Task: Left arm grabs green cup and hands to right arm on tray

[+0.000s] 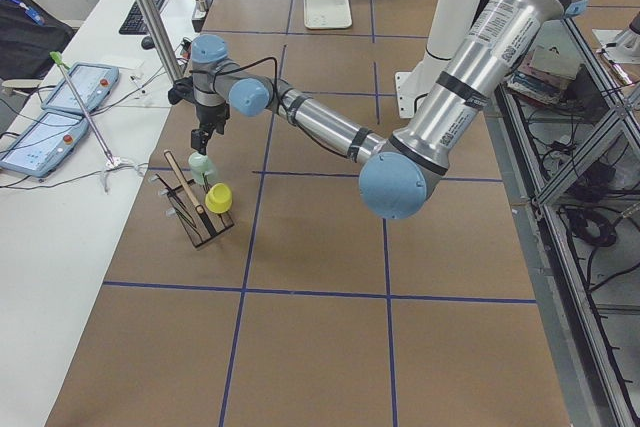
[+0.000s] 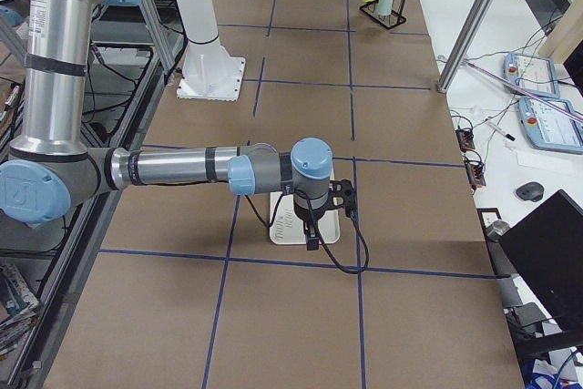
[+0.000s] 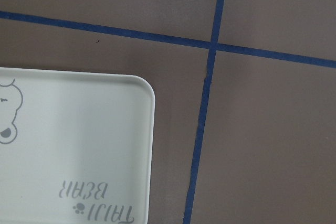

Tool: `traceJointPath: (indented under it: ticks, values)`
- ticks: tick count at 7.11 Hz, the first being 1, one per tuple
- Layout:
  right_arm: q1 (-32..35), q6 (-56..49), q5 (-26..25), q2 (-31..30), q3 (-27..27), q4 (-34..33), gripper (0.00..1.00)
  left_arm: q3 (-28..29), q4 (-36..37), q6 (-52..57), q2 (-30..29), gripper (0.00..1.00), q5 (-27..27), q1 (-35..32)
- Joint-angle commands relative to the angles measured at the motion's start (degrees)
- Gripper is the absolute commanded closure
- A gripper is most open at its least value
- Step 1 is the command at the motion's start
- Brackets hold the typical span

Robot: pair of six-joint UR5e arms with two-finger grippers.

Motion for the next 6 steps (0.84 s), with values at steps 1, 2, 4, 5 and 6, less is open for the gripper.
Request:
traceJointPath:
  ticks: [1, 2, 4, 5, 6]
  values:
    - [0.00, 0.00, 0.00, 0.00, 0.03, 0.00, 0.00, 11.31, -11.20, -0.59, -2.27, 0.00, 3.68, 1.43]
    - [0.00, 0.00, 0.00, -0.08, 0.03, 0.00, 0.00, 13.36, -12.23, -0.59, -3.23, 0.00, 3.50, 1.43]
    - [0.00, 0.09, 0.00, -0.08, -0.06, 0.00, 0.00, 14.52, -12.32, -0.76, -3.50, 0.00, 3.33, 1.78]
    - [0.00, 0.09, 0.00, 0.00, 0.02, 0.00, 0.00, 14.79, -12.24, -1.20, -3.85, 0.00, 3.24, 1.87]
    - [0.00, 0.09, 0.00, -0.08, -0.06, 0.00, 0.00, 15.14, -12.32, -1.20, -3.85, 0.00, 3.24, 2.39]
